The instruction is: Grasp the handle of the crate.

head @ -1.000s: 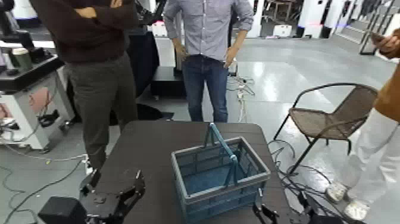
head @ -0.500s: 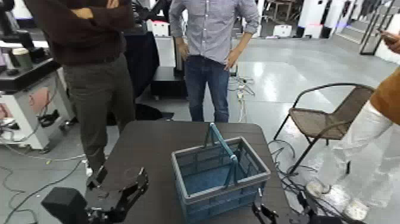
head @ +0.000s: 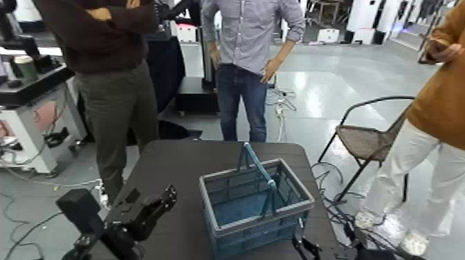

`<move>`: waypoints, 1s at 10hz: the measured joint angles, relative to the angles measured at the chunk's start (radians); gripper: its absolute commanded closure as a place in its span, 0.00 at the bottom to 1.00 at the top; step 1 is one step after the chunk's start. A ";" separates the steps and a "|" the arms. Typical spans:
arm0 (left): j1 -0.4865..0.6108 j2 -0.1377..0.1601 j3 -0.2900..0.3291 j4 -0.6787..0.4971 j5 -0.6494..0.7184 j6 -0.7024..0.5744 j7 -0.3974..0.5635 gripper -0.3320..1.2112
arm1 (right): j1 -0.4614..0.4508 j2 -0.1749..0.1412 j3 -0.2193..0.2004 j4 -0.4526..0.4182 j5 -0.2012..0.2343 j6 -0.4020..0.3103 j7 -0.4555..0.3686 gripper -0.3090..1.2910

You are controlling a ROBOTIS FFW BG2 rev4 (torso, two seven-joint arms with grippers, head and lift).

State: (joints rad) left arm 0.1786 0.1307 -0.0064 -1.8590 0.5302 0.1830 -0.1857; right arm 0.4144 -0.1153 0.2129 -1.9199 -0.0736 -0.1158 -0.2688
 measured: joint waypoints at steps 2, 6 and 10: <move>-0.093 0.045 -0.002 0.067 0.232 0.152 -0.008 0.28 | -0.008 -0.002 0.004 0.002 -0.001 0.008 0.001 0.29; -0.285 0.140 -0.076 0.239 0.705 0.432 0.002 0.28 | -0.017 -0.010 0.012 0.011 -0.014 0.004 0.004 0.29; -0.454 0.180 -0.190 0.400 0.890 0.524 -0.012 0.28 | -0.027 -0.020 0.021 0.021 -0.029 -0.007 0.007 0.29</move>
State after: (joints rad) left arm -0.2755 0.3111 -0.1961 -1.4590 1.4203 0.7067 -0.1973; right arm 0.3875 -0.1350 0.2338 -1.8993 -0.1026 -0.1232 -0.2622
